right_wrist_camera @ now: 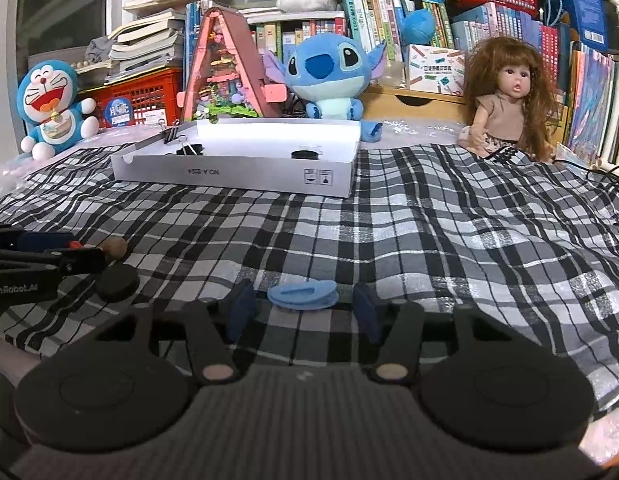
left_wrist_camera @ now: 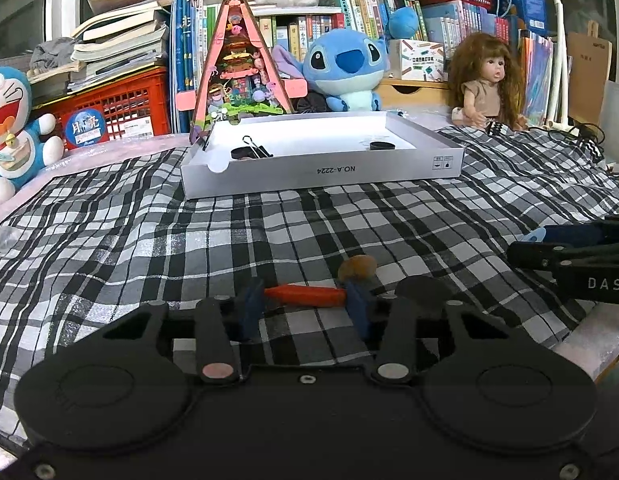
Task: Organize rigid objects
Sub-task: 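Carry the red stick and blue piece over the white tray with both tools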
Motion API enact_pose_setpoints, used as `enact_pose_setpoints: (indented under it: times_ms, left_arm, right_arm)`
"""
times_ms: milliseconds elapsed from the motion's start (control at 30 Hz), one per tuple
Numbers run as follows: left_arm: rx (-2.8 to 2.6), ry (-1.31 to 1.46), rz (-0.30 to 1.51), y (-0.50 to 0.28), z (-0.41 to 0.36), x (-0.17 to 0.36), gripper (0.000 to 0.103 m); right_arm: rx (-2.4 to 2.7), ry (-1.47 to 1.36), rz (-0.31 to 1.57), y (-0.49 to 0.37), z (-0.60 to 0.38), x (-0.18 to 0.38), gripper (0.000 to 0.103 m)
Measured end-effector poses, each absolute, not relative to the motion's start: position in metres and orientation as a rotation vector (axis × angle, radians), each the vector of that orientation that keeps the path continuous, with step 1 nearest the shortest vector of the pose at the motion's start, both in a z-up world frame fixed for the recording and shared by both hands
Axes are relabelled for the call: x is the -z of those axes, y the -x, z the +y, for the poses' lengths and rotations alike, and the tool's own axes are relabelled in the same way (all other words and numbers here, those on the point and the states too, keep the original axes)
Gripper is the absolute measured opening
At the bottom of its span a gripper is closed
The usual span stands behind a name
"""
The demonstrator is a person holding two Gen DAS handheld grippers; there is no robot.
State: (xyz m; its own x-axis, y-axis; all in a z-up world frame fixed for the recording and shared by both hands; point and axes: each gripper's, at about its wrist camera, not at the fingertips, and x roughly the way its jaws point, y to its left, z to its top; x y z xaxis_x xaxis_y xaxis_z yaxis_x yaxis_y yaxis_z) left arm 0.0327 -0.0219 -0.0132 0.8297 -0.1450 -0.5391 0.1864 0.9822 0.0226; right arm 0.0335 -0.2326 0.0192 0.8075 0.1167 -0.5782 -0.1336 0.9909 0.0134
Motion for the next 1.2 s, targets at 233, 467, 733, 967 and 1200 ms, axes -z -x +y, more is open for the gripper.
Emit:
enact_pose_setpoints:
  times_ms: [233, 467, 733, 967, 1200]
  left_arm:
    - [0.173, -0.057, 0.565, -0.032, -0.021, 0.007, 0.042]
    - [0.138, -0.043, 0.556, -0.042, -0.014, -0.008, 0.042]
    - [0.121, -0.018, 0.545, -0.066, -0.007, -0.032, 0.042]
    - [0.128, -0.005, 0.538, -0.091, -0.008, -0.050, 0.042]
    - [0.138, 0.017, 0.540, -0.122, -0.007, -0.064, 0.042]
  right_arm:
    - [-0.146, 0.031, 0.609, -0.033, -0.225, -0.020, 0.044]
    - [-0.142, 0.022, 0.598, -0.039, -0.223, -0.028, 0.044]
    - [-0.139, -0.018, 0.580, -0.057, -0.224, -0.047, 0.044]
    - [-0.145, -0.016, 0.567, -0.075, -0.219, -0.063, 0.044]
    - [-0.148, -0.057, 0.576, -0.106, -0.223, -0.077, 0.044]
